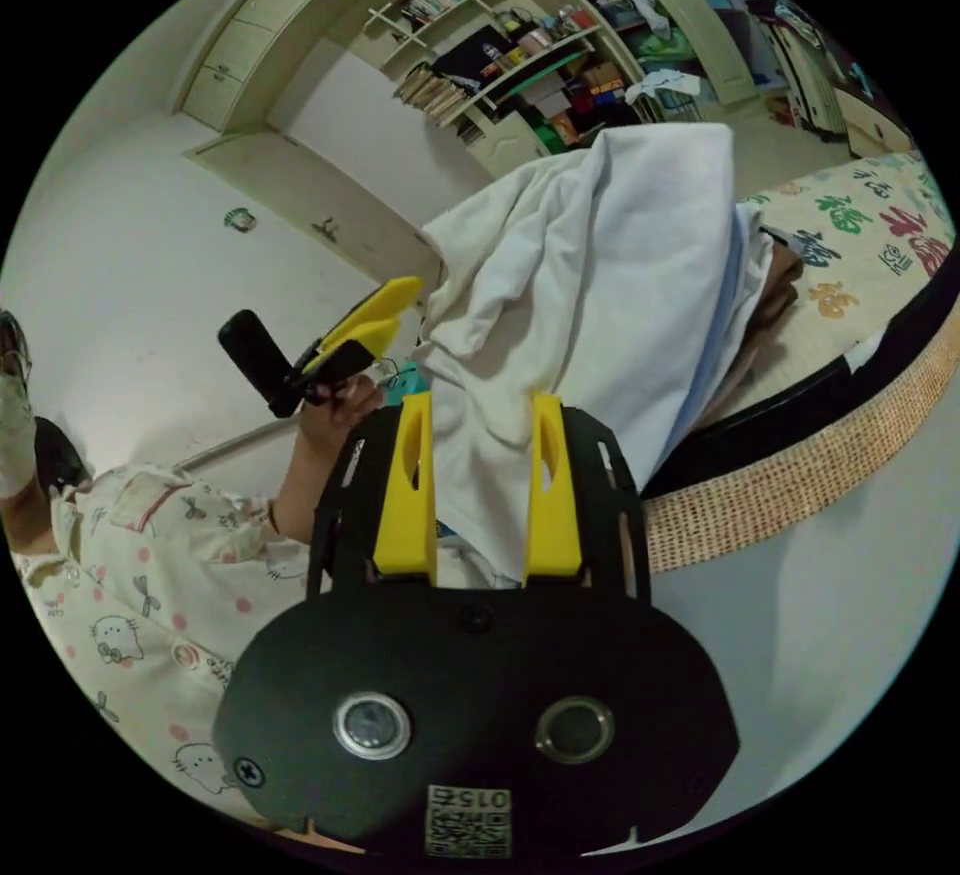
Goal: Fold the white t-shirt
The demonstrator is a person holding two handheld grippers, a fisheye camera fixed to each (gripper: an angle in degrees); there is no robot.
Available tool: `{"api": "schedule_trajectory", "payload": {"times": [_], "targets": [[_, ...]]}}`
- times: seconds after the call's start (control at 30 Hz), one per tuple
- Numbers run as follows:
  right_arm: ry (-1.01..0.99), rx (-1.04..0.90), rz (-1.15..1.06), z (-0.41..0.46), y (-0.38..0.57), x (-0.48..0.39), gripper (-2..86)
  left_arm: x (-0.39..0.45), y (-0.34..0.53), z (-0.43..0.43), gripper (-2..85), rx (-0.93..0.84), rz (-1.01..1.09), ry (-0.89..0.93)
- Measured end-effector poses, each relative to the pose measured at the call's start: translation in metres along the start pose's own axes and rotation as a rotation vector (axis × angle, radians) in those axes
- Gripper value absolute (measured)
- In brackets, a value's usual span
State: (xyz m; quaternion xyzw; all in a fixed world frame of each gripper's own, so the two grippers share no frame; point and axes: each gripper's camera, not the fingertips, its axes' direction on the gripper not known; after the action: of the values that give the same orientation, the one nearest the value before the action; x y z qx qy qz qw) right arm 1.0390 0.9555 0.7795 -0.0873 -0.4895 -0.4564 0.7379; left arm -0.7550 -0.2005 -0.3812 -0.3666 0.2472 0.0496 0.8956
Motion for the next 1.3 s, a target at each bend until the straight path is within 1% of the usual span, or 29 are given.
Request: {"api": "schedule_trajectory", "payload": {"times": [0.07,0.13,0.17,0.3,0.37,0.43,0.47,0.53,0.57,0.6,0.63,0.67,0.7,0.77,0.83,0.87,0.93,0.97,1.03,1.07,1.13,1.17,1.23,1.3], "targets": [[0.037,-0.025,0.013,0.006,-0.047,-0.004,12.9,0.011,-0.006,0.014,13.2,-0.013,0.049,0.023],[0.06,-0.005,0.02,0.003,-0.103,-0.013,12.3,0.023,-0.005,0.022,12.3,0.006,0.101,0.037],[0.065,0.006,0.022,0.001,-0.116,-0.015,12.2,0.028,-0.001,0.031,12.0,-0.003,0.129,0.056],[0.169,0.072,0.056,-0.003,-0.209,-0.022,11.9,0.031,0.015,0.08,12.9,-0.114,0.134,0.06],[0.152,0.051,0.064,0.006,-0.261,-0.023,11.8,0.029,0.027,0.11,12.5,-0.129,0.12,0.042],[0.162,0.025,0.057,0.022,-0.339,-0.029,10.7,0.026,0.037,0.135,10.6,-0.171,0.119,-0.032],[0.175,0.019,0.051,0.027,-0.36,-0.031,10.3,0.023,0.043,0.151,8.0,-0.216,0.123,-0.076],[0.229,-0.022,0.055,0.04,-0.442,-0.037,5.3,0.012,0.054,0.164,3.9,-0.241,0.09,-0.129],[0.219,-0.036,0.056,0.042,-0.463,-0.038,4.0,0.004,0.061,0.165,2.1,-0.223,0.077,-0.113],[0.169,-0.045,0.065,0.039,-0.503,-0.038,2.4,-0.001,0.064,0.164,1.8,-0.211,0.07,-0.098],[0.124,-0.002,0.069,0.026,-0.54,-0.04,1.7,-0.011,0.069,0.157,1.2,-0.178,0.047,-0.081],[0.106,0.036,0.068,0.016,-0.557,-0.042,1.5,-0.021,0.074,0.146,0.7,-0.124,0.026,-0.084],[0.101,0.11,0.066,-0.007,-0.59,-0.046,1.0,-0.026,0.076,0.139,0.6,-0.09,0.016,-0.09],[0.167,0.208,0.071,-0.047,-0.637,-0.054,0.7,-0.056,0.084,0.11,0.1,0.043,-0.06,-0.109],[0.287,0.355,0.084,-0.106,-0.689,-0.068,0.4,-0.087,0.088,0.093,-0.1,0.135,-0.143,-0.085],[0.315,0.39,0.09,-0.12,-0.702,-0.073,0.4,-0.106,0.089,0.084,-0.2,0.189,-0.184,-0.069],[0.456,0.533,0.115,-0.175,-0.748,-0.097,0.3,-0.128,0.084,0.078,-0.2,0.236,-0.198,-0.045],[0.488,0.57,0.12,-0.187,-0.758,-0.105,0.2,-0.135,0.079,0.077,-0.3,0.27,-0.185,-0.03],[0.623,0.691,0.147,-0.221,-0.802,-0.139,0.2,-0.142,0.07,0.081,-0.3,0.317,-0.16,0.019],[0.663,0.718,0.156,-0.226,-0.812,-0.148,0.2,-0.145,0.065,0.087,-0.3,0.348,-0.144,0.059],[0.824,0.827,0.204,-0.236,-0.853,-0.184,0.2,-0.146,0.059,0.097,-0.2,0.405,-0.116,0.114],[0.848,0.857,0.212,-0.237,-0.863,-0.193,0.2,-0.147,0.055,0.104,-0.2,0.449,-0.086,0.171],[0.875,0.977,0.227,-0.238,-0.903,-0.228,0.2,-0.149,0.05,0.115,-0.2,0.503,-0.059,0.243],[0.871,1.049,0.213,-0.232,-0.938,-0.255,0.2,-0.15,0.045,0.128,-0.2,0.532,-0.035,0.269]]}}
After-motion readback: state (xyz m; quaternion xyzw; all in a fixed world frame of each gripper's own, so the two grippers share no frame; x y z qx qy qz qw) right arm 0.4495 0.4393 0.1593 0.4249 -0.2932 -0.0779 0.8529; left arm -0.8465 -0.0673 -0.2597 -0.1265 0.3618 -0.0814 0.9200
